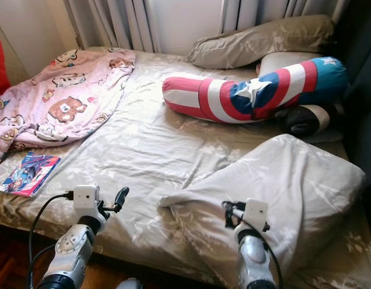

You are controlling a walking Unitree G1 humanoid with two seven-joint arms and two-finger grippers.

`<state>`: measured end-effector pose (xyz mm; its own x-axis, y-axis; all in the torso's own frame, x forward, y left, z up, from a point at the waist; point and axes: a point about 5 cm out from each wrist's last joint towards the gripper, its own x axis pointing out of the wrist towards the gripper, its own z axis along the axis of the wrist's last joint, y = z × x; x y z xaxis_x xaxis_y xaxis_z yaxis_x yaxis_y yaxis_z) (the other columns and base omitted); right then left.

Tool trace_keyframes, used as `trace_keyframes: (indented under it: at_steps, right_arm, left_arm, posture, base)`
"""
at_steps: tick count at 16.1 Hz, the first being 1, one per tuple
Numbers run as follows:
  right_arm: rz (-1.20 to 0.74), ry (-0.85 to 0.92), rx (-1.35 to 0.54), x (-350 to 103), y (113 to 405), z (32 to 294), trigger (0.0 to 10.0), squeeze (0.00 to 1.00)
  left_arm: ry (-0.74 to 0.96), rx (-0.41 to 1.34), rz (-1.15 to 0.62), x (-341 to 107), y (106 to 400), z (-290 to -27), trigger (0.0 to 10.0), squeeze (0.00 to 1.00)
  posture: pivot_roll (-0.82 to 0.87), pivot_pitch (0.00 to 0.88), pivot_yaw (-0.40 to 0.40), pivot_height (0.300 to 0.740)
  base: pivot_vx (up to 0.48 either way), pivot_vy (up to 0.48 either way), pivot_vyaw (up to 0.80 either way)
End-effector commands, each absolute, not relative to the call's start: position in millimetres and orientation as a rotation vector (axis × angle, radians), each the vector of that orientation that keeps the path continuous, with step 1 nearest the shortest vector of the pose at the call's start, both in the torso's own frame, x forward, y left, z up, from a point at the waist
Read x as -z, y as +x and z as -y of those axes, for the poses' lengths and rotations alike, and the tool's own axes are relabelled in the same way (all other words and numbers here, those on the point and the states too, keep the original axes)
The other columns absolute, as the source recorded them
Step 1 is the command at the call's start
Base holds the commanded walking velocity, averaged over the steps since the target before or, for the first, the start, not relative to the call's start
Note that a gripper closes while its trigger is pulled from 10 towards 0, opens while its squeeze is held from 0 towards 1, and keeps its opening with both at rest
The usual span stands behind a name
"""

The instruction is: Clean up the room

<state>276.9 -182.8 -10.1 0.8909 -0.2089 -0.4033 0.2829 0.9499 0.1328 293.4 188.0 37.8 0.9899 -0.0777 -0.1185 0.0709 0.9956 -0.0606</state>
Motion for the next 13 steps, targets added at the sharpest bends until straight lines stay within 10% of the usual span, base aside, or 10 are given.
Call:
trace_keyframes:
  at_steps: [1, 9, 11, 12, 13]
  right_arm:
    - [-0.443, 0.236, 0.329, 16, 272, 193, 10.0, 1.0]
    - [-0.474, 0.28, 0.469, 18, 264, 223, 10.0, 1.0]
    - [-0.497, 0.313, 0.463, 24, 259, 222, 10.0, 0.78]
    - [-0.542, 0.336, 0.429, 30, 255, 217, 10.0, 0.0]
    - [-0.602, 0.32, 0.408, 37, 249, 212, 10.0, 0.0]
  left_arm:
    - [-0.053, 0.074, -0.131, -38, 293, -189, 10.0, 0.0]
    - [-0.038, 0.082, -0.131, -39, 293, -193, 10.0, 0.0]
    - [-0.035, 0.095, -0.142, -37, 292, -192, 10.0, 0.0]
    - [-0.033, 0.098, -0.143, -37, 292, -193, 10.0, 0.0]
    - [-0.031, 0.099, -0.144, -38, 293, -193, 10.0, 0.0]
  posture:
    - [0.03, 0.019, 0.002, 0.656]
    - [0.03, 0.0, 0.012, 0.656]
    - [0.03, 0.0, 0.014, 0.656]
    - [0.03, 0.0, 0.015, 0.656]
    - [0.04, 0.0, 0.018, 0.656]
  base:
    - [0.0, 0.0, 0.0]
    - [0.0, 0.0, 0.0]
    - [0.0, 0.0, 0.0]
    - [0.0, 0.0, 0.0]
    - [0.0, 0.0, 0.0]
